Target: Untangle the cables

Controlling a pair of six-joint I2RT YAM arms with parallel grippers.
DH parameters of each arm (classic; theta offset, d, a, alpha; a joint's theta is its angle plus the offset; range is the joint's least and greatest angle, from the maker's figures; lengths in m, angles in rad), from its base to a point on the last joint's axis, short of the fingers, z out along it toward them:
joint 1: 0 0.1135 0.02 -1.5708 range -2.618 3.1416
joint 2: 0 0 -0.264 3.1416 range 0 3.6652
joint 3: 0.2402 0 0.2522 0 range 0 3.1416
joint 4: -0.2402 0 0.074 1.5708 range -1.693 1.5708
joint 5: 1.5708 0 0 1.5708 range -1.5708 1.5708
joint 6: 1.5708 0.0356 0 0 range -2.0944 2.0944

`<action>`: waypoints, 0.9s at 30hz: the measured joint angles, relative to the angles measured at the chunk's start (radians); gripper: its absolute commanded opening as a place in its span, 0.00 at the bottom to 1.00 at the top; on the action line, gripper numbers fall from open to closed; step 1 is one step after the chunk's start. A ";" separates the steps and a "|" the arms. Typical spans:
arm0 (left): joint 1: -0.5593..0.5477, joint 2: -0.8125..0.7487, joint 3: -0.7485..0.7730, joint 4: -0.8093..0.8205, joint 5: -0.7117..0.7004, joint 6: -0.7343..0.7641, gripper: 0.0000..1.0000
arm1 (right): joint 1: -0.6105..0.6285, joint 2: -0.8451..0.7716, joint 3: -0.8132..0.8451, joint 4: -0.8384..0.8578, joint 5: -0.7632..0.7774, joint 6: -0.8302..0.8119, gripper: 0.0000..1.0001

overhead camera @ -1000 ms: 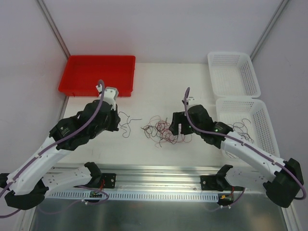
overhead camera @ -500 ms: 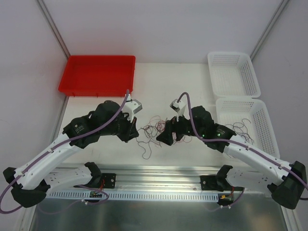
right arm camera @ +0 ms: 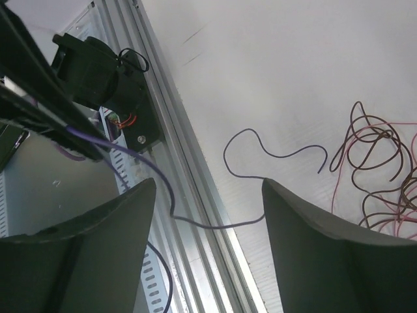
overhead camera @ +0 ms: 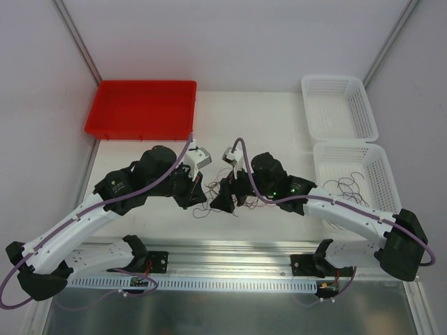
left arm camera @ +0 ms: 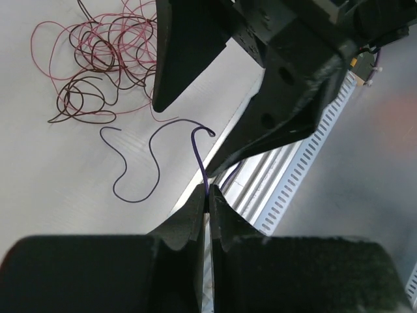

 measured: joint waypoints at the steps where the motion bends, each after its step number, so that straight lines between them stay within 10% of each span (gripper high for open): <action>1: 0.000 -0.002 -0.004 0.001 0.001 0.001 0.00 | 0.000 0.013 0.000 0.005 0.000 -0.002 0.64; 8: 0.000 -0.026 -0.049 0.018 0.016 0.002 0.00 | 0.000 0.031 0.000 0.018 -0.001 -0.017 0.01; 10: 0.000 -0.030 -0.057 0.020 0.004 0.001 0.01 | 0.001 0.025 0.000 0.014 0.000 -0.019 0.01; 16: 0.000 -0.032 -0.058 0.031 -0.079 -0.023 0.56 | 0.002 -0.073 0.005 -0.090 0.063 -0.060 0.01; 27: 0.000 -0.034 -0.058 0.077 -0.306 -0.028 0.96 | -0.002 -0.210 0.392 -0.499 0.407 -0.169 0.01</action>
